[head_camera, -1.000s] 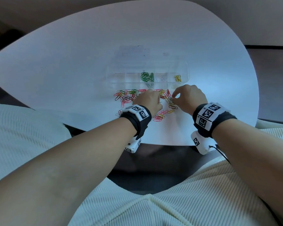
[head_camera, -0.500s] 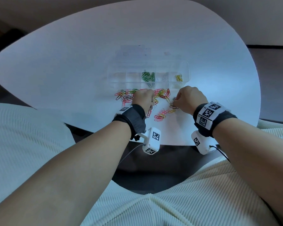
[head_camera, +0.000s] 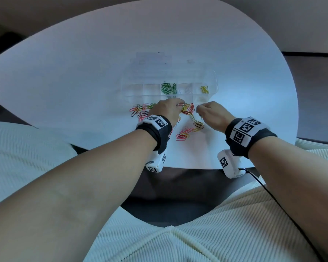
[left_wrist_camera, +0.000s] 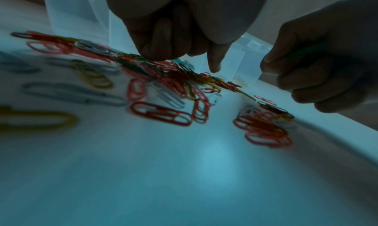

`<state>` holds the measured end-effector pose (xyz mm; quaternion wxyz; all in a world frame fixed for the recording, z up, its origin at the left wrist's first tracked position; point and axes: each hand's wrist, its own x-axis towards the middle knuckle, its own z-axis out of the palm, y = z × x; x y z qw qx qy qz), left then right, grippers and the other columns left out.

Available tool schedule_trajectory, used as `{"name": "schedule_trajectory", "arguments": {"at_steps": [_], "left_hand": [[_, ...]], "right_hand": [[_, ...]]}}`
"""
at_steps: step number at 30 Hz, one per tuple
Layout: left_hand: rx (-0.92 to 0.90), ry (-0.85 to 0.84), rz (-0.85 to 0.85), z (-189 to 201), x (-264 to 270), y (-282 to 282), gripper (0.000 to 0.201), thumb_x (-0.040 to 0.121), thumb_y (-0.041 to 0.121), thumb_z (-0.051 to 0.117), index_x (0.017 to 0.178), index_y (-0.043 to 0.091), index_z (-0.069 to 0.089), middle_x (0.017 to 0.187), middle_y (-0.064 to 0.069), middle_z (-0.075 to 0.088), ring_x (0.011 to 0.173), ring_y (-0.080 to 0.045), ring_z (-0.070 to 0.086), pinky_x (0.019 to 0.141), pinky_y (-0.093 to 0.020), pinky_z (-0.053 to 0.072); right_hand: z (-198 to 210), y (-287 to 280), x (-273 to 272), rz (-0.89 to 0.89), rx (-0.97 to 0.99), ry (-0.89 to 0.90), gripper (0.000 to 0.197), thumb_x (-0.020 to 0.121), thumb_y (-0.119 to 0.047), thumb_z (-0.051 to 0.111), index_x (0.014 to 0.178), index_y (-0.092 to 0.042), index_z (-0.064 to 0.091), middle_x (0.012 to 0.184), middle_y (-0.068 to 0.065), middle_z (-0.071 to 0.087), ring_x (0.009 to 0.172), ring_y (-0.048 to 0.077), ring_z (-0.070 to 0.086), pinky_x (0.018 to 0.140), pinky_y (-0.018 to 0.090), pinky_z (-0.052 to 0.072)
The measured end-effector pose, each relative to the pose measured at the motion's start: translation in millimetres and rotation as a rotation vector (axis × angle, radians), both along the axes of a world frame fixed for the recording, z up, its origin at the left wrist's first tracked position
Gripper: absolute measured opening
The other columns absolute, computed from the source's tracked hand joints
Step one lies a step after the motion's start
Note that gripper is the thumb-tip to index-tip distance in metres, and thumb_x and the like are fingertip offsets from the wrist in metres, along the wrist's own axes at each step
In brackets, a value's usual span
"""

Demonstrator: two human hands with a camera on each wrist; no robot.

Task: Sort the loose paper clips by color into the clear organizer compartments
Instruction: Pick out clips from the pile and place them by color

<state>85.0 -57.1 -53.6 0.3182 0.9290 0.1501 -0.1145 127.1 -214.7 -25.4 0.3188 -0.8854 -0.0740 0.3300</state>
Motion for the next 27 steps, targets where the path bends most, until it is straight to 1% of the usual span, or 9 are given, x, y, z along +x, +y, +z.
{"name": "schedule_trajectory", "arguments": {"at_steps": [4,6,9,12,15,19,23,25,27], "left_hand": [[0.048,0.012,-0.024,-1,5,-1,0.032,0.093,0.039,0.053,0.123,0.036,0.061,0.126,0.002,0.064,0.111,-0.025,0.061,0.088,-0.029,0.048],[0.077,0.007,-0.045,-1,7,-4,0.032,0.092,0.040,0.054,0.122,0.037,0.062,0.125,0.002,0.064,0.110,-0.026,0.061,0.089,-0.031,0.049],[0.147,-0.006,-0.092,1,9,-7,0.029,0.091,0.035,0.053,0.118,0.040,0.064,0.120,0.000,0.066,0.104,-0.029,0.062,0.086,-0.034,0.052],[0.202,-0.016,-0.128,2,11,-7,0.033,0.091,0.033,0.052,0.121,0.044,0.061,0.122,0.002,0.065,0.106,-0.028,0.062,0.084,-0.034,0.051],[0.218,0.003,-0.151,4,14,-7,0.028,0.090,0.032,0.053,0.113,0.042,0.066,0.117,0.004,0.066,0.102,-0.027,0.063,0.080,-0.033,0.051],[0.218,0.039,-0.139,6,17,-6,0.016,0.089,0.034,0.058,0.101,0.035,0.068,0.108,0.004,0.067,0.095,-0.025,0.062,0.072,-0.029,0.046],[0.203,0.072,-0.117,6,16,-3,0.012,0.091,0.034,0.058,0.099,0.029,0.065,0.106,0.001,0.066,0.087,-0.023,0.057,0.071,-0.030,0.043],[0.209,0.100,-0.129,4,15,-2,0.016,0.094,0.036,0.054,0.103,0.026,0.062,0.108,-0.001,0.066,0.093,-0.025,0.059,0.072,-0.031,0.043],[0.226,0.124,-0.151,3,13,-2,0.020,0.097,0.038,0.049,0.106,0.024,0.059,0.109,-0.003,0.066,0.097,-0.028,0.060,0.074,-0.033,0.043]], "right_hand": [[-5,1,-1,0.028,0.094,0.254,0.034,0.098,-0.020,0.042,0.065,-0.014,0.037,0.053,0.005,0.034,0.045,0.016,0.025,0.043,0.022,0.023],[-4,2,-3,0.018,0.153,0.404,0.038,0.100,-0.019,0.043,0.064,-0.018,0.033,0.049,-0.001,0.032,0.044,0.013,0.019,0.043,0.020,0.017],[-1,3,-5,0.037,0.180,0.506,0.039,0.102,-0.021,0.043,0.066,-0.020,0.028,0.051,-0.003,0.026,0.046,0.013,0.015,0.048,0.024,0.011],[0,4,-4,0.030,0.195,0.527,0.040,0.102,-0.019,0.044,0.066,-0.020,0.026,0.054,-0.001,0.022,0.046,0.013,0.016,0.053,0.029,0.010],[0,3,-4,0.007,0.192,0.543,0.035,0.101,-0.018,0.045,0.068,-0.017,0.033,0.050,0.003,0.033,0.054,0.015,0.035,0.047,0.025,0.014],[4,1,-4,0.011,0.173,0.551,0.029,0.097,-0.012,0.051,0.070,-0.013,0.039,0.054,0.008,0.049,0.044,0.014,0.023,0.044,0.023,0.019],[7,1,-5,0.033,0.204,0.527,0.040,0.093,0.000,0.054,0.063,-0.016,0.034,0.055,0.008,0.043,0.037,0.010,0.029,0.041,0.022,0.021],[7,1,-6,0.037,0.213,0.531,0.041,0.094,0.001,0.054,0.064,-0.017,0.031,0.057,0.008,0.042,0.034,0.007,0.035,0.039,0.021,0.021],[5,1,-5,0.040,0.221,0.541,0.041,0.094,0.000,0.055,0.066,-0.018,0.031,0.057,0.009,0.043,0.037,0.011,0.032,0.038,0.021,0.021]]}}
